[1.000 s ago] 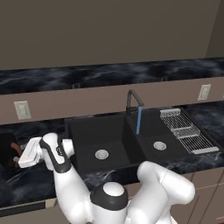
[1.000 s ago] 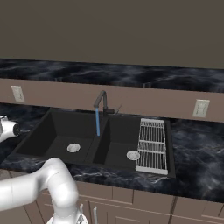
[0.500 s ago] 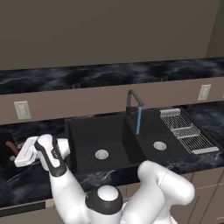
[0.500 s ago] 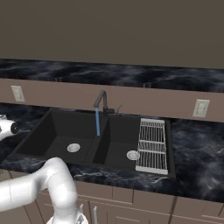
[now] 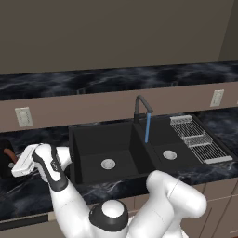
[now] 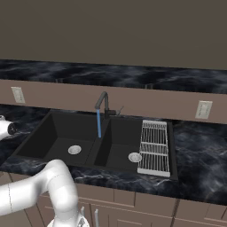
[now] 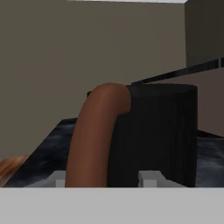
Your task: Turn on the sink faucet and place the jug under the water for a few seconds to fill it up.
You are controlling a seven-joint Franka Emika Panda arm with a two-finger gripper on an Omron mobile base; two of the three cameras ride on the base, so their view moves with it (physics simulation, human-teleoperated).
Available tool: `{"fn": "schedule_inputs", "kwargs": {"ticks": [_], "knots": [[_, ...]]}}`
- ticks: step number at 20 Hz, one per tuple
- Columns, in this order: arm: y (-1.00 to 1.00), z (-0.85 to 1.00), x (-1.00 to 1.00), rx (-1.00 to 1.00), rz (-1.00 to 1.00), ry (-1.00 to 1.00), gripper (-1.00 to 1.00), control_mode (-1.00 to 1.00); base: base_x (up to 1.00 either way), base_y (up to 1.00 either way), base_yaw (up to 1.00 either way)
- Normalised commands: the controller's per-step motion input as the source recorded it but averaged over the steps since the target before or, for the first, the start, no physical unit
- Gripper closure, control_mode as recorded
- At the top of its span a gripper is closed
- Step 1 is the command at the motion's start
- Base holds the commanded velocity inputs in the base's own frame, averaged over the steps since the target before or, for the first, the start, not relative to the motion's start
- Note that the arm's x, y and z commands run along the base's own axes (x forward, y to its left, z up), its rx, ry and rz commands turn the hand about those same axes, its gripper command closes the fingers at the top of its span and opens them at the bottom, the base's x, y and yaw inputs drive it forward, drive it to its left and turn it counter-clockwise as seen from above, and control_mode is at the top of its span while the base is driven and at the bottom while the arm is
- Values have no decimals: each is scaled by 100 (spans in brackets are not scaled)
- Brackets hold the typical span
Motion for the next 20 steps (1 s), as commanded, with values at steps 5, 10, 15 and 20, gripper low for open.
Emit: {"fn": "schedule_inputs", "kwargs": {"ticks": [5,10,15,20], "knots": [[1,0,0,0,-2,0,100,-100,0,0,0],[-12,3,-12,4,-3,0,100,-100,0,0,0],[-68,36,-45,12,0,-2,100,-100,0,0,0],[-100,70,-52,15,0,-9,100,-100,0,0,0]]}}
